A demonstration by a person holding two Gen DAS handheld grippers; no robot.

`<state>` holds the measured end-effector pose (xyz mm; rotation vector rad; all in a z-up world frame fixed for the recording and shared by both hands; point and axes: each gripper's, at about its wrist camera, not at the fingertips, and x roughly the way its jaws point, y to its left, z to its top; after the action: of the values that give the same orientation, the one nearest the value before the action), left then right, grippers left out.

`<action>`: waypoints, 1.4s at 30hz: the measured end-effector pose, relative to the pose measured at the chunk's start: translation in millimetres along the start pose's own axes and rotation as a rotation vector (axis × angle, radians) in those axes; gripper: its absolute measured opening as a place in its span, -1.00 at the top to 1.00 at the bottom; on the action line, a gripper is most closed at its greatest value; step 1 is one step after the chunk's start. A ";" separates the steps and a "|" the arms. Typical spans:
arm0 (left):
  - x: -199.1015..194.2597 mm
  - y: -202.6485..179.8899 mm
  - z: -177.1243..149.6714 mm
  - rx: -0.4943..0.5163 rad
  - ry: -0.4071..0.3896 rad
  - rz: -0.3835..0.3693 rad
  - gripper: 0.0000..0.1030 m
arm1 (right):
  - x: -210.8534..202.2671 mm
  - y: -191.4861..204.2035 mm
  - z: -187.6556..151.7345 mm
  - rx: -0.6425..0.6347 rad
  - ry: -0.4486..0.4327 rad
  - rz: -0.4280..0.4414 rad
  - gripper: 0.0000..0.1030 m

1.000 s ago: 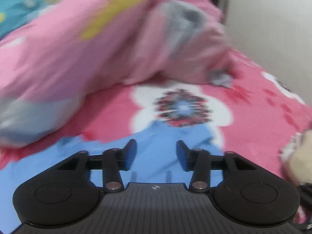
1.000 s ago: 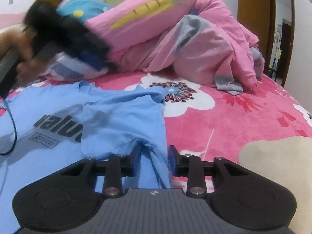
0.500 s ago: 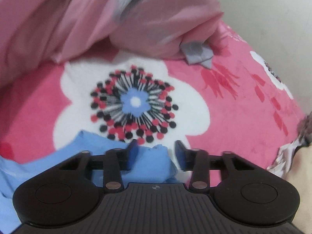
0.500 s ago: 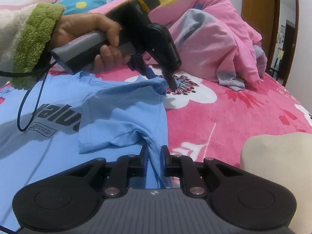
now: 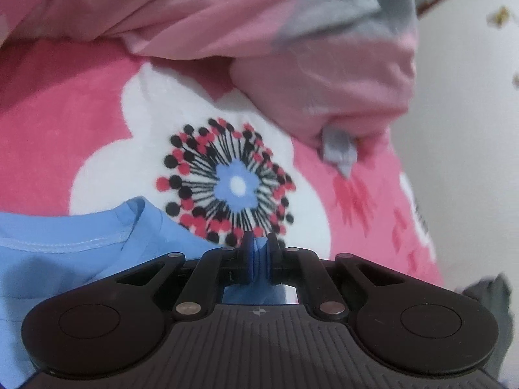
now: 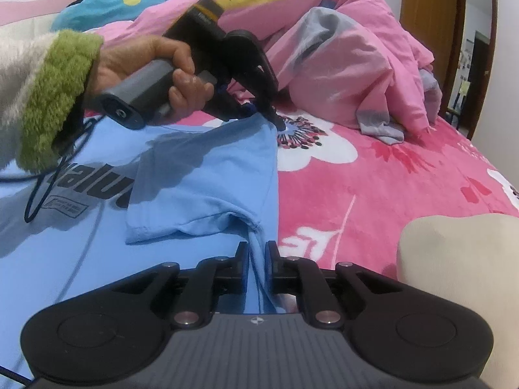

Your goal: Fold clothes

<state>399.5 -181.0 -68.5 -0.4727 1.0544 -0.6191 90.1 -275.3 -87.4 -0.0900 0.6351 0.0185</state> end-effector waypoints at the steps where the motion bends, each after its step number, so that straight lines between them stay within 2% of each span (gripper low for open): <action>1: 1.5 2.5 0.2 -0.020 -0.012 -0.012 0.91 | 0.2 -0.4 -0.3 -0.001 0.001 -0.003 0.79; 5: 10.4 9.7 -2.2 -0.059 -0.058 -0.050 0.91 | 0.4 -0.3 -1.3 -0.004 0.003 -0.010 0.79; 8: 19.3 19.9 -4.5 -0.105 -0.059 -0.063 0.89 | 0.3 -0.1 -1.7 -0.001 0.005 -0.016 0.78; 11: 19.9 23.7 -3.7 -0.138 -0.059 -0.088 0.75 | 0.9 -1.5 -2.1 0.003 0.009 -0.020 0.76; 13: 10.7 21.6 -1.2 -0.148 -0.079 -0.090 0.28 | 1.0 -2.3 -2.2 0.006 0.008 -0.025 0.73; 14: 3.9 19.4 0.5 -0.149 -0.097 -0.081 0.11 | 1.1 -3.0 -2.1 0.008 0.008 -0.028 0.68; 15: -5.1 16.7 2.5 -0.149 -0.118 -0.069 0.03 | 1.2 -3.6 -2.1 0.010 0.007 -0.031 0.65; 16: -14.9 13.9 4.6 -0.149 -0.140 -0.055 -0.16 | 1.2 -3.8 -2.2 0.010 0.007 -0.036 0.61; 18: -45.4 9.0 8.1 -0.153 -0.191 -0.031 -0.22 | 1.2 -3.9 -2.1 0.012 0.006 -0.048 0.49; 20: -84.3 1.5 9.5 -0.131 -0.252 -0.018 -0.23 | 1.3 -4.4 -1.9 0.013 0.004 -0.069 0.23; 24: -184.9 -21.5 2.1 -0.038 -0.363 0.054 -0.36 | 2.7 -5.0 -1.7 0.014 0.003 -0.084 0.12; 27: -251.9 -44.0 -19.2 0.105 -0.415 0.223 -0.62 | 4.1 -7.3 -0.8 0.029 0.007 -0.084 0.06; 29: -278.9 -50.8 -43.6 0.211 -0.426 0.321 -0.85 | 4.8 -9.1 1.2 0.043 0.013 -0.086 0.03; 33: -276.5 -43.8 -103.1 0.385 -0.336 0.418 -0.86 | -12.4 -7.9 8.2 0.077 0.017 -0.105 0.01; 35: -261.5 -36.1 -130.8 0.460 -0.284 0.415 -0.83 | -28.7 -8.6 11.1 0.102 -0.002 -0.077 0.02; 37: -241.7 -32.3 -158.5 0.539 -0.244 0.377 -0.78 | -41.1 -9.8 17.3 0.127 -0.018 -0.041 0.05; 39: -215.4 -37.7 -182.1 0.655 -0.207 0.330 -0.59 | -46.2 -10.9 28.1 0.139 -0.030 -0.014 0.20; 40: -201.7 -43.1 -192.0 0.719 -0.199 0.313 -0.39 | -45.6 -10.7 36.1 0.134 -0.034 -0.007 0.37; 41: -189.1 -50.2 -201.5 0.784 -0.194 0.294 -0.15 | -42.4 -10.7 43.2 0.129 -0.036 0.000 0.47; 42: -177.9 -56.1 -208.6 0.840 -0.190 0.276 -0.09 | -39.2 -10.6 50.3 0.124 -0.037 0.008 0.49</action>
<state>134.6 -116.7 -5.5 0.3391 0.5841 -0.6908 88.8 -280.9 -23.0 0.0326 0.5978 -0.0116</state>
